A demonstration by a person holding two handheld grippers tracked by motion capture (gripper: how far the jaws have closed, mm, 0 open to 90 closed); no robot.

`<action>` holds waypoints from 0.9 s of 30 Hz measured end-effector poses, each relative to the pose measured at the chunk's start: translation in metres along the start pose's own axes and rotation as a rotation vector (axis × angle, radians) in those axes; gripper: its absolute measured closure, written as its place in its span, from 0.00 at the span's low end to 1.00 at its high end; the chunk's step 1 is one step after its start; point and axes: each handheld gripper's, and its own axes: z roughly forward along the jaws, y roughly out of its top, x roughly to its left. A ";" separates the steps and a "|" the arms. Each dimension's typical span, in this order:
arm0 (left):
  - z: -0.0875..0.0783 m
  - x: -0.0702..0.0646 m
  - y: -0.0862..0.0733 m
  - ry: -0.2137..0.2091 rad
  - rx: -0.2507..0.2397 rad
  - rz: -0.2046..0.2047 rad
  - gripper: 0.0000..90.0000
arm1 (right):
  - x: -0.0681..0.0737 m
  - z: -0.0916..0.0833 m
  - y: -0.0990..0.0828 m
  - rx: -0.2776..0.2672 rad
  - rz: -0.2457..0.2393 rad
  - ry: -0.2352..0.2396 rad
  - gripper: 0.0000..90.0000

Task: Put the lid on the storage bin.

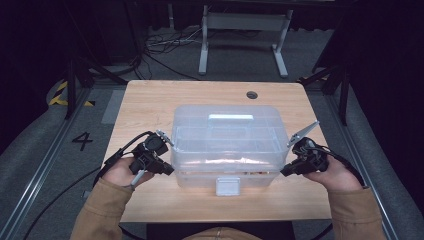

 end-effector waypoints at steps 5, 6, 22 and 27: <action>0.002 0.000 0.000 -0.001 0.016 0.000 0.97 | 0.000 0.000 -0.001 0.010 -0.001 -0.001 0.98; 0.003 0.000 0.000 -0.004 0.026 -0.001 0.97 | 0.000 0.000 -0.001 0.015 0.001 0.001 0.98; 0.001 0.007 -0.006 -0.061 0.030 -0.020 0.90 | -0.002 -0.001 -0.004 0.037 0.014 0.025 0.89; -0.002 0.009 -0.006 -0.067 0.009 -0.039 0.83 | -0.004 -0.003 -0.005 0.026 0.020 0.023 0.85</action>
